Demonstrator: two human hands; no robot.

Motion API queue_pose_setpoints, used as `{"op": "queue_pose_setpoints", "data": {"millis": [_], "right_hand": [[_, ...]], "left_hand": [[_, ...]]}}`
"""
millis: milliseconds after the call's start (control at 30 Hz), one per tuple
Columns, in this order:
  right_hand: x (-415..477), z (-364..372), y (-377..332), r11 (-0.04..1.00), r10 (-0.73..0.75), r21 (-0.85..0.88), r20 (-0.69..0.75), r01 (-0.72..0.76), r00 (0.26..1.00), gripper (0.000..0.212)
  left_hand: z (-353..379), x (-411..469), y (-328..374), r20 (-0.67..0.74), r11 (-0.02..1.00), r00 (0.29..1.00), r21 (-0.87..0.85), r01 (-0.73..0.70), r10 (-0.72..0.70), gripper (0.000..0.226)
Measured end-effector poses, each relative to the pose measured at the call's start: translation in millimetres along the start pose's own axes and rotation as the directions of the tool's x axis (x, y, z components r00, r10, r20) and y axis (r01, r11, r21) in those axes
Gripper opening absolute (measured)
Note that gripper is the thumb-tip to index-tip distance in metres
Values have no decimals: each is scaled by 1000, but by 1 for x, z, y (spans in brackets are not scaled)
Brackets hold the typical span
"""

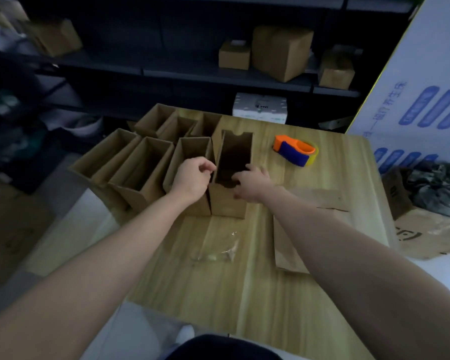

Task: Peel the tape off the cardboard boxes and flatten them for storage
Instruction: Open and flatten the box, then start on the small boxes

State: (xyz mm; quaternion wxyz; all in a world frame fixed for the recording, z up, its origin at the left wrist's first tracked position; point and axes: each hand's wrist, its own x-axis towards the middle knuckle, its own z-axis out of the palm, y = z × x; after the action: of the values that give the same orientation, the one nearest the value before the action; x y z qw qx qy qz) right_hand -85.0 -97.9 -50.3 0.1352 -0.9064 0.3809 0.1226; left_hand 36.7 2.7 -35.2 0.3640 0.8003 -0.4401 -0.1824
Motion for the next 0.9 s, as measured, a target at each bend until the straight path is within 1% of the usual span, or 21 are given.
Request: {"op": "queue_pose_setpoints", "data": {"millis": [33,67,100,167,233,267,333,433,500,567,633,733,800,900], "right_hand": [[5,5,-2,997,19,-79,8,-18,1000,43],[10,11,-1,992,37,-123,-15,-39,999,36],[12,16,-1,990,52,-130,-61,-59,997,28],[12,16,1,991,79,-90,-188,-97,979,20],[11,3,3,992,110,-26,-314,-125,943,21],[9,-9,4,990,136,27,-361,-135,923,22],[2,-37,7,975,210,155,-391,-161,896,24],[-15,-71,18,911,300,388,-386,-142,872,26],[-26,-83,24,834,364,539,-376,-118,852,27],[-35,-90,27,760,434,638,-356,-124,828,29],[-44,-92,27,684,489,719,-330,-120,808,30],[-51,-88,29,554,580,822,-266,-133,770,29],[-52,-84,34,484,600,863,-206,-146,773,30],[-57,-79,36,394,632,906,-144,-156,762,32]], "left_hand": [[-3,-1,-4,9,1000,1000,3,-2,2,22],[-6,-1,-7,22,1000,1000,10,-4,4,21],[-8,-2,-9,35,1000,999,18,-6,6,21],[-10,0,-11,55,1000,998,26,-14,13,22],[-11,3,-7,62,999,998,27,-28,26,24],[-11,5,-4,62,999,998,24,-34,33,24],[-9,8,1,67,998,996,13,-56,55,26],[-8,10,8,95,992,987,-14,-128,129,35],[-8,11,13,105,985,979,-44,-170,173,42],[-7,13,19,97,979,974,-31,-202,204,45],[-5,15,24,84,968,965,3,-251,250,43],[-1,14,26,61,943,945,64,-326,322,30],[2,12,25,58,930,934,88,-357,353,25],[5,6,25,61,928,932,88,-362,358,26]]}}
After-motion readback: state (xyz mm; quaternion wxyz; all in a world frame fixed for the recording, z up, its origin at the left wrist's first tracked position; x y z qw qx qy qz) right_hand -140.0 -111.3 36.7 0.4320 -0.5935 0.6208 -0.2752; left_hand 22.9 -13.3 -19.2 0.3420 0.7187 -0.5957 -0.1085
